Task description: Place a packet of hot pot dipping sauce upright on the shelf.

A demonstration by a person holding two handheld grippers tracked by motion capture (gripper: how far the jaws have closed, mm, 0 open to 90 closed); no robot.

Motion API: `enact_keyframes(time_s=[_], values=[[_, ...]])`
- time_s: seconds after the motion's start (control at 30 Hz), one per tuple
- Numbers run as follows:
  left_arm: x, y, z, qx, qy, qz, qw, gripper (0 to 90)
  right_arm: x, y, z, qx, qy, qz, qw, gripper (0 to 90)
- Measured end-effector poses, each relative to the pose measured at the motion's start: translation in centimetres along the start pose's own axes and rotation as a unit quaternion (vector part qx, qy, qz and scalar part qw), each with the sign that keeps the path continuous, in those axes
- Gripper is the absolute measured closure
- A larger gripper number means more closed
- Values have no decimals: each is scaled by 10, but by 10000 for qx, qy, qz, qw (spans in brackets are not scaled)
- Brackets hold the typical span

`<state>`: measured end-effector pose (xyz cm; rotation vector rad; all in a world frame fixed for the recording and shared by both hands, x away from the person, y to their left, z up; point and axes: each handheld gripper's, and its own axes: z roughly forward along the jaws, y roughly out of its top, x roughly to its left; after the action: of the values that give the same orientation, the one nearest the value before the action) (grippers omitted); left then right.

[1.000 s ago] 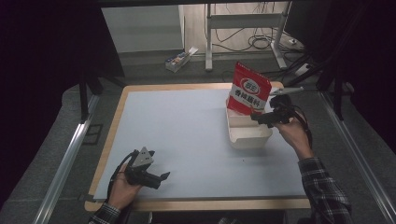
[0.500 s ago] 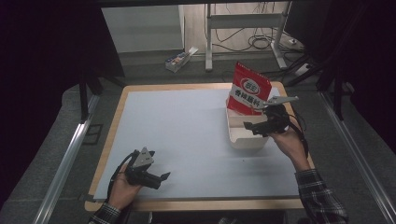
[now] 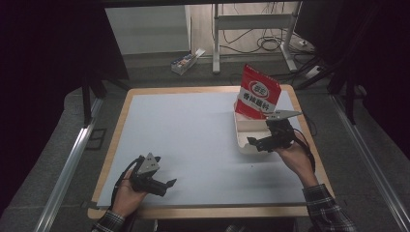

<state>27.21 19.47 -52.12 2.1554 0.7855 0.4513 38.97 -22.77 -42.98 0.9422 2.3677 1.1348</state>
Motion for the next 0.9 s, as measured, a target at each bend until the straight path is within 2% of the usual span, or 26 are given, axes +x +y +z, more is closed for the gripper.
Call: enact_keyframes(time_s=[0.3,0.7,0.9], values=[[0,0,0,-16,-28,-11,10000,21,13,-10,-6,-57,112,-38,9999,6],[-1,0,0,-19,-48,26,10000,22,33,-18,-22,-174,127,-244,9995,7],[-1,0,0,-24,-56,17,10000,23,40,-26,-26,-161,177,-232,9994,9]])
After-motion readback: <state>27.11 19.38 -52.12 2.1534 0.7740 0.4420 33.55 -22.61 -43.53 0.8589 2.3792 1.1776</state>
